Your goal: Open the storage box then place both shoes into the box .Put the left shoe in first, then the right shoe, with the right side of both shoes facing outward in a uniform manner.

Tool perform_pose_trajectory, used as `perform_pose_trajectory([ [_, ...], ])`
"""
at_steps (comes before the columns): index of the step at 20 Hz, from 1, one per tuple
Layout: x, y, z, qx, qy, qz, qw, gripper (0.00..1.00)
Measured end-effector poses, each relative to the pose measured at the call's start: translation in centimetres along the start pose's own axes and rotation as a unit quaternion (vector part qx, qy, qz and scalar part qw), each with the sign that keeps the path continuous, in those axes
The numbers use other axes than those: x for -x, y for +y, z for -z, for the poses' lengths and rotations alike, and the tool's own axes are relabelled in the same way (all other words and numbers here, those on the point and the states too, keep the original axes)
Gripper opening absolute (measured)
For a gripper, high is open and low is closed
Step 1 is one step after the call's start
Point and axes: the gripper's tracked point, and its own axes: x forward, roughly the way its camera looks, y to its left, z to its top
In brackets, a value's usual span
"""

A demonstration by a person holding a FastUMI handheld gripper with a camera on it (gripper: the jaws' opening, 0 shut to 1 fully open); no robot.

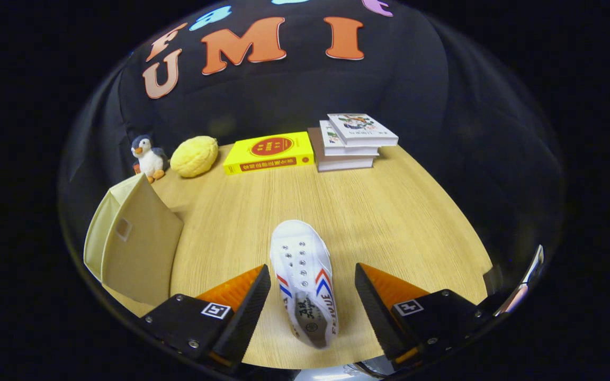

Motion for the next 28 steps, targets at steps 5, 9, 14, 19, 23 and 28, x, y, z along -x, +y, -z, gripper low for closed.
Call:
perform_pose_trajectory([
  [5,-2.3,-0.7,4.0,0.007,0.052,-0.002,0.999,0.79],
  [9,-4.0,-0.3,4.6,-0.006,0.066,-0.018,0.998,0.63],
  [14,-5.1,-0.1,5.5,-0.017,0.092,-0.044,0.995,0.38],
  [19,-4.9,-0.7,4.8,-0.01,0.065,-0.012,0.998,0.0],
  [23,-2.6,1.5,2.7,-0.038,0.044,-0.027,0.998,0.0],
  [28,1.3,6.1,-1.6,-0.065,0.008,-0.062,0.996,0.0],
])
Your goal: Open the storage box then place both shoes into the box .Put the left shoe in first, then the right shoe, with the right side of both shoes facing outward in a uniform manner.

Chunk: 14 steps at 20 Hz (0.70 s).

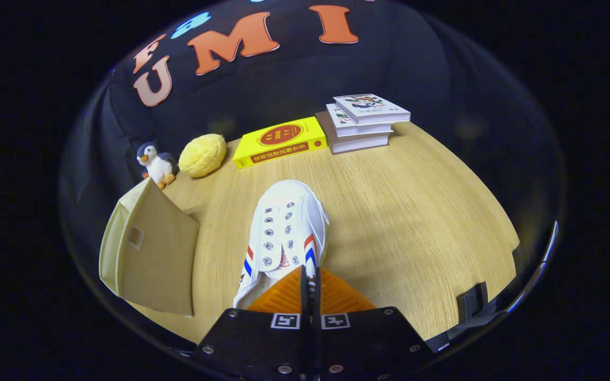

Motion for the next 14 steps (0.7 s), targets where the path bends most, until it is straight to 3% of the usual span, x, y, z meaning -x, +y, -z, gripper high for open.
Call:
perform_pose_trajectory([
  [8,5.5,14.9,-3.8,0.001,-0.041,-0.078,0.996,0.0],
  [14,6.7,25.4,-2.4,0.016,-0.033,-0.124,0.992,0.0],
])
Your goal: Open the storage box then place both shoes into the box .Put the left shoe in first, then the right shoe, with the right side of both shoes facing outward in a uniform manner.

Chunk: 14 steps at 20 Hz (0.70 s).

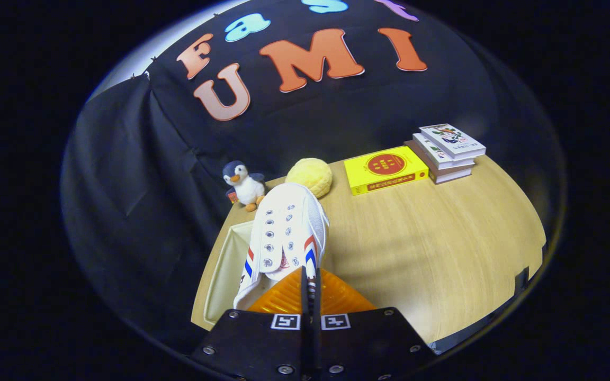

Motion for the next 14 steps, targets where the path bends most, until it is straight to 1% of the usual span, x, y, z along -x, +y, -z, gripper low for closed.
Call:
perform_pose_trajectory([
  [2,-1.3,2.0,1.2,0.006,0.011,0.0,1.0,0.0],
  [4,-2.9,2.9,2.7,0.011,0.023,0.013,1.0,0.0],
  [6,-4.3,2.8,4.3,0.014,0.037,0.033,0.999,0.0],
  [8,-4.4,2.0,6.1,0.022,0.047,0.058,0.997,0.0],
  [11,-5.4,0.2,7.5,0.044,0.06,0.107,0.991,0.0],
  [12,-5.6,0.0,7.9,0.05,0.067,0.112,0.99,0.0],
  [13,-6.0,0.7,8.0,0.047,0.067,0.104,0.991,0.04],
  [14,-5.9,1.8,7.1,0.042,0.05,0.09,0.994,0.06],
])
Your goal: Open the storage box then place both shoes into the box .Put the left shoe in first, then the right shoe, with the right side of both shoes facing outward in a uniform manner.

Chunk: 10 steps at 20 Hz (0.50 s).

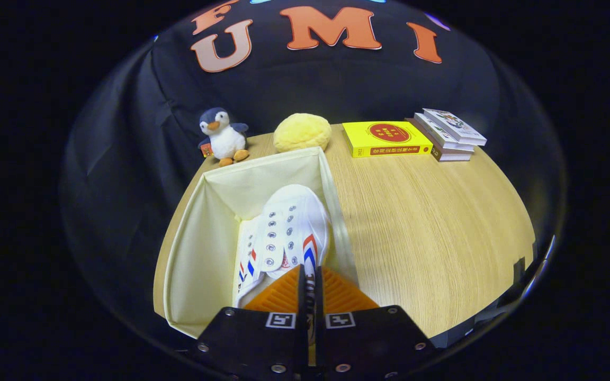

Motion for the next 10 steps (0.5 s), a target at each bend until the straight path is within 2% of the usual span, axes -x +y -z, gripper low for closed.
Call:
perform_pose_trajectory([
  [1,1.1,0.0,-1.7,0.008,-0.027,-0.001,1.0,0.23],
  [4,2.7,-0.9,-5.0,0.05,-0.071,0.012,0.996,0.84],
  [5,3.2,-1.4,-5.7,0.045,-0.081,0.013,0.996,0.96],
  [8,4.0,-3.3,-8.2,0.016,-0.104,0.01,0.994,0.98],
  [10,5.2,-6.0,-9.8,0.014,-0.126,0.022,0.992,0.98],
])
